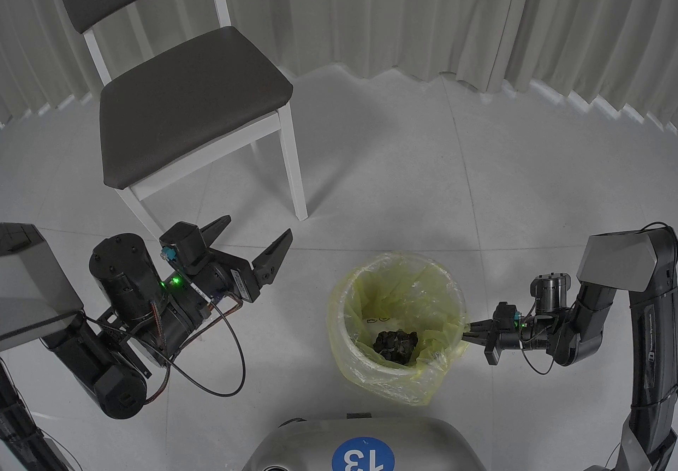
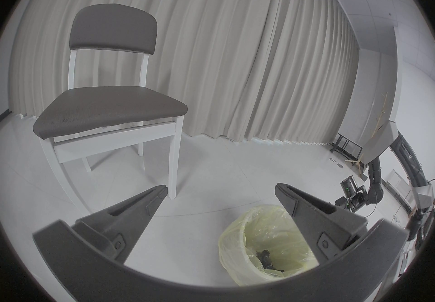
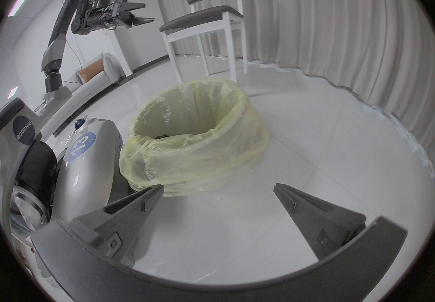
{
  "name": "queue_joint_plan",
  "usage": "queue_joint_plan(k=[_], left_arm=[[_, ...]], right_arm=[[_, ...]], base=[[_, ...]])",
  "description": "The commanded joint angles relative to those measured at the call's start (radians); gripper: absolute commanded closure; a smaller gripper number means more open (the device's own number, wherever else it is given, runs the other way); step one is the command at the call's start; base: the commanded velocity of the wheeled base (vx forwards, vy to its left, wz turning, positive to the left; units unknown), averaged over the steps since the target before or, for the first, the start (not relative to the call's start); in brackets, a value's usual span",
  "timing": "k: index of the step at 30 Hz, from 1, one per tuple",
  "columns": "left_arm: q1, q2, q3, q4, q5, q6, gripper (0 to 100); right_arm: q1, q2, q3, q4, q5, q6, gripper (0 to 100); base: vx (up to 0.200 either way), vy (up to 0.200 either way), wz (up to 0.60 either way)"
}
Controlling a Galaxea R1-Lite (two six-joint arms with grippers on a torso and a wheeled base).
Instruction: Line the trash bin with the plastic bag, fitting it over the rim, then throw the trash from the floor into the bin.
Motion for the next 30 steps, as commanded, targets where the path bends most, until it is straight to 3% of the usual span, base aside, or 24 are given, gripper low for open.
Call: queue_joint_plan(k=[1,8,18,30], left_arm=[[0.000,-0.001,0.000,-0.016,0.000,0.000,0],[0.008,-0.004,0.000,-0.016,0.000,0.000,0],[0.008,-0.009,-0.006,-0.016,0.000,0.000,0],[0.008,-0.021,-0.004,-0.016,0.000,0.000,0]], right_arm=[[0.000,0.004,-0.025,0.005,0.000,0.008,100],[-0.020,0.005,-0.117,0.105,0.000,0.012,100],[-0.023,0.047,-0.418,0.450,-0.009,0.021,100],[-0.003,0.094,-0.625,0.551,-0.017,0.068,100]], base=[[0.000,0.000,0.00],[0.000,0.000,0.00],[0.000,0.000,0.00],[0.000,0.000,0.00]])
